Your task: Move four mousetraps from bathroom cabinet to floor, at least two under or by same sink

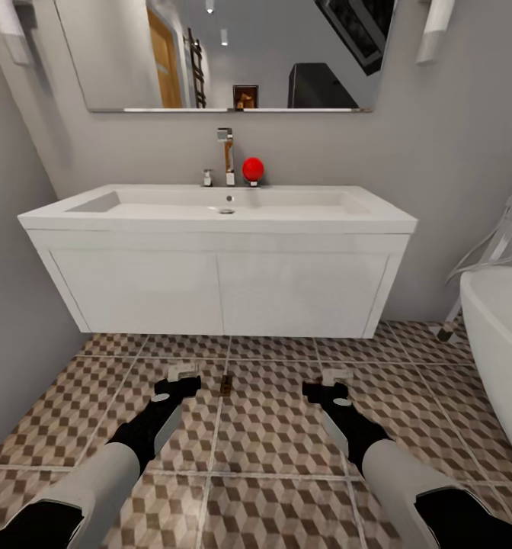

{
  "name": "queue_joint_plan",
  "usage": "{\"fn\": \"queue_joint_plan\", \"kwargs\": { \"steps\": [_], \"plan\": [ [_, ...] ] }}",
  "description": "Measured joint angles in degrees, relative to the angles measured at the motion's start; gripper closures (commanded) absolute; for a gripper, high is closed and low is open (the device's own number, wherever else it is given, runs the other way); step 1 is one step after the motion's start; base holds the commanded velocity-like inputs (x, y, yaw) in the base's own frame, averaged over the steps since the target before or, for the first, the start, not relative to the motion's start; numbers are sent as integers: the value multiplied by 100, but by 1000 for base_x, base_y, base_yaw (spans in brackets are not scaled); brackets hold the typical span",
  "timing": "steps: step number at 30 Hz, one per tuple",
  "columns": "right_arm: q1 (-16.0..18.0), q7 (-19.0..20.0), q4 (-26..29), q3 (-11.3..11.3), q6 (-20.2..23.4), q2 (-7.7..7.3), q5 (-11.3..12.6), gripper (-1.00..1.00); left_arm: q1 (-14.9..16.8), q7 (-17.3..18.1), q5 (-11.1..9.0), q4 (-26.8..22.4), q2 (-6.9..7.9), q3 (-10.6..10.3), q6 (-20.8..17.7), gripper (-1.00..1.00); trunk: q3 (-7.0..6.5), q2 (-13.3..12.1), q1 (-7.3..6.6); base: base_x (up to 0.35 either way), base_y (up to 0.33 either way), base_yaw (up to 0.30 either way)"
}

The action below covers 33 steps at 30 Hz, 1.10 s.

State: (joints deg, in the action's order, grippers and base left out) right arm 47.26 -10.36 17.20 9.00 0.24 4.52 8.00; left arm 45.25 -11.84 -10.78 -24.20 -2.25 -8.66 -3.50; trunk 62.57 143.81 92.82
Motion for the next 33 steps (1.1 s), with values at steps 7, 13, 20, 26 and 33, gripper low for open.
{"fn": "queue_joint_plan", "kwargs": {
  "steps": [7, 13, 20, 26, 33],
  "plan": [
    [0, -5, 0, 0, 0, -2, 2, -100, 0, 0, 0, 5, 0, 5, 0, -100, -155, -9, -18, 0, 0, 0],
    [0, -8, 0, 0, 0, -1, 4, -100, 0, 0, 0, 14, 0, 4, 0, -100, -288, -17, -33, 0, 0, 0],
    [0, -9, -2, 0, 0, -2, 8, -100, 0, 0, 0, 25, 0, 6, 0, -100, -443, -27, -52, 0, 0, 0],
    [0, -9, -6, 0, 0, -3, 8, -100, 0, 0, 0, 30, 0, 2, 0, -100, -577, -35, -67, 0, 0, 0],
    [0, -9, -9, 0, 15, -7, 15, -100, 0, 0, 0, 31, 0, 7, 0, -100, -732, -44, -85, 0, 0, 0]
  ]
}}
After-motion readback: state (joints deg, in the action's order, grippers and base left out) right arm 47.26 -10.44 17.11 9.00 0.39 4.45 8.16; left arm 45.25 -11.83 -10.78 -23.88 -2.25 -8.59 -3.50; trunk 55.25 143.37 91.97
